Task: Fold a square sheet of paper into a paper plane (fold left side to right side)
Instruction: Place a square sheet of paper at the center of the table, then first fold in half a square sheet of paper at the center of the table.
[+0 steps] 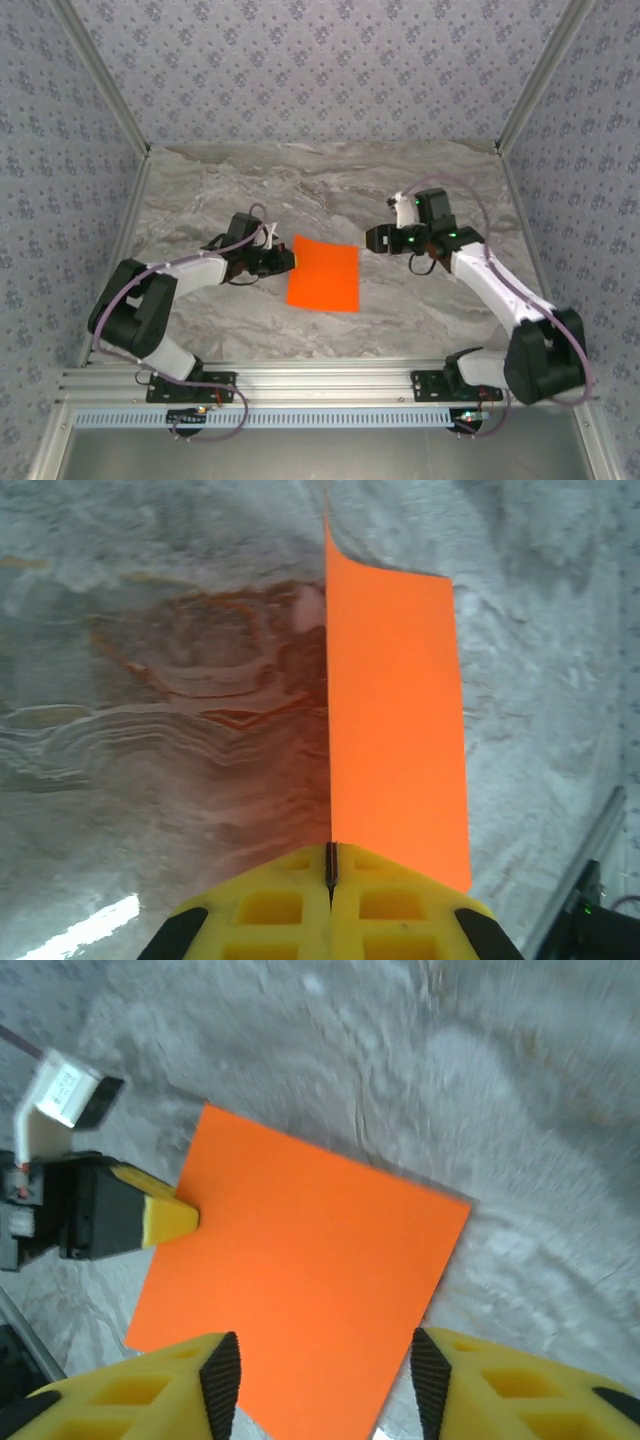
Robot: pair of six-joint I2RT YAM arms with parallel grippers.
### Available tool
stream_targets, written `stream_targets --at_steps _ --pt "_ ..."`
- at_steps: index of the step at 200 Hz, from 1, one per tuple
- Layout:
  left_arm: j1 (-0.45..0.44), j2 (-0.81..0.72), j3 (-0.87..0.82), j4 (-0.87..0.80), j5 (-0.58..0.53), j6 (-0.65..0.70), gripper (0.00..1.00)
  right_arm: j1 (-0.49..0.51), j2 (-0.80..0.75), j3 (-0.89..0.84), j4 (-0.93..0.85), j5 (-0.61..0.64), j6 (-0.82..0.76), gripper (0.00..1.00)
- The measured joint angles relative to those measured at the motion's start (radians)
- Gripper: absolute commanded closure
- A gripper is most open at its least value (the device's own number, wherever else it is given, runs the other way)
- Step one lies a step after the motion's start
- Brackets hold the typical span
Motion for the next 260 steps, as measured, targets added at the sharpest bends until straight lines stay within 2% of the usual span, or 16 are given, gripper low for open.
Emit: stream_targets --at_steps 8,30,52,67,104,139,163,194,216,242,260 --pt "0.0 0.016 0.01 -0.005 -0.013 -0.001 1.0 0.023 0.056 -0.014 0.036 0.003 0.033 0.72" --pt "0.0 0.027 0.044 -0.02 -0.04 -0.001 1.0 0.077 0.186 -0.025 0.103 0.02 0.121 0.8" --pt "0.0 0.026 0.062 -0.023 -0.053 0.0 1.0 0.108 0.288 -0.024 0.145 0.037 0.175 0.81" --pt "0.0 0.024 0.066 -0.035 -0.052 -0.001 0.96 0.114 0.341 -0.024 0.162 0.044 0.199 0.81" --pt "0.0 0.018 0.08 -0.048 -0.021 -0.012 0.75 0.129 0.408 -0.016 0.163 0.064 0.225 0.81" --pt "-0.017 0.015 0.103 0.003 0.042 -0.068 0.5 0.138 0.412 -0.01 0.166 0.08 0.235 0.81" --pt "-0.054 0.024 0.134 0.065 0.08 -0.114 0.43 0.135 0.41 -0.025 0.193 0.07 0.242 0.8" --pt "-0.098 0.093 0.192 0.146 0.106 -0.158 0.42 0.112 0.394 -0.06 0.243 0.027 0.26 0.78" --pt "-0.118 0.151 0.222 0.169 0.109 -0.175 0.46 0.084 0.374 -0.065 0.252 -0.003 0.264 0.72" --pt "-0.127 0.196 0.236 0.179 0.109 -0.193 0.6 0.038 0.303 -0.066 0.269 -0.032 0.276 0.6" --pt "-0.127 0.207 0.236 0.19 0.104 -0.204 0.72 0.016 0.251 -0.074 0.306 -0.056 0.299 0.55"
